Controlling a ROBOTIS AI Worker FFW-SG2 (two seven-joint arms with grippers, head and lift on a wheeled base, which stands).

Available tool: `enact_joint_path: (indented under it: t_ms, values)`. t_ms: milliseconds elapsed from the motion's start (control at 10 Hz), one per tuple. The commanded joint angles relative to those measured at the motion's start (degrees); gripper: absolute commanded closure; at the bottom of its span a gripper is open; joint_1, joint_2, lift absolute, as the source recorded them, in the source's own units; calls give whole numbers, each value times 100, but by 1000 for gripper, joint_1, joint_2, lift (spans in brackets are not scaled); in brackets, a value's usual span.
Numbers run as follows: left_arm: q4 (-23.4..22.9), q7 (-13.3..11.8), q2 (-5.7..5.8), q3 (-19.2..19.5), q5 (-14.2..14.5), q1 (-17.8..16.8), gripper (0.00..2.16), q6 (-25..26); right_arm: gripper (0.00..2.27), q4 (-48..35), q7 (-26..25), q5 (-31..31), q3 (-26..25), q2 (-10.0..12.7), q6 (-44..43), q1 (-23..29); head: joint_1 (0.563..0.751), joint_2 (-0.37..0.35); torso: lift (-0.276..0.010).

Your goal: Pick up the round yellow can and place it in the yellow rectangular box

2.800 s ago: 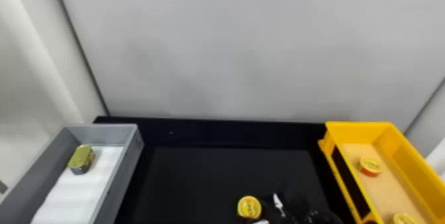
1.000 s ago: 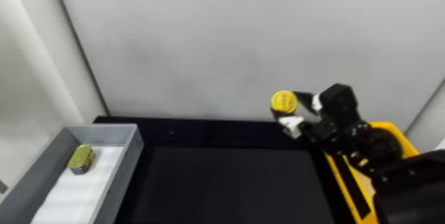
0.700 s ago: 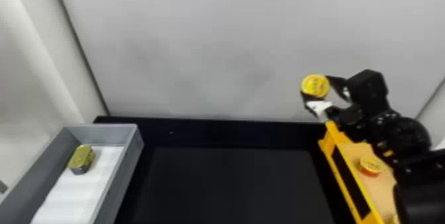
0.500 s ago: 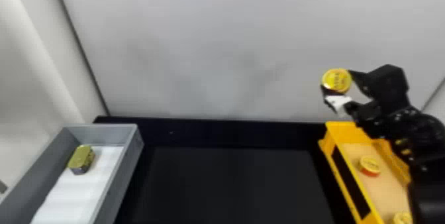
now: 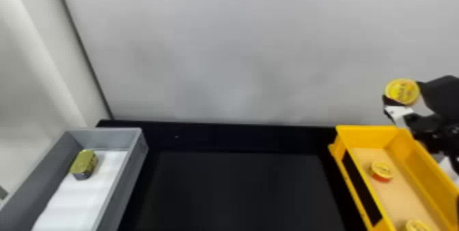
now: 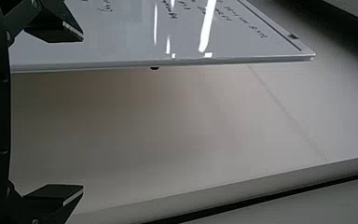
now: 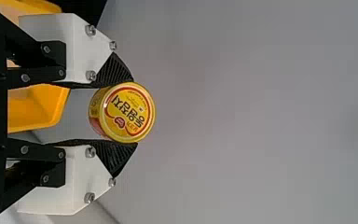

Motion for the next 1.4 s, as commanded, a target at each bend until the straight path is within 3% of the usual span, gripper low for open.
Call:
enact_joint_path:
  t_ms: [0, 500, 1300]
  values:
    - [-2, -14, -15, 3, -24, -8, 131, 0, 753, 165, -36, 137, -262, -13, 31, 156, 629, 12, -55]
    - [-2, -58, -15, 12, -68, 1, 131, 8, 754, 842, -62, 145, -482, 5, -22, 499, 629, 12, -55]
    - [-19, -93, -15, 38, -94, 10, 131, -9, 753, 1923, -106, -110, -535, 145, -286, 604, 629, 12, -55]
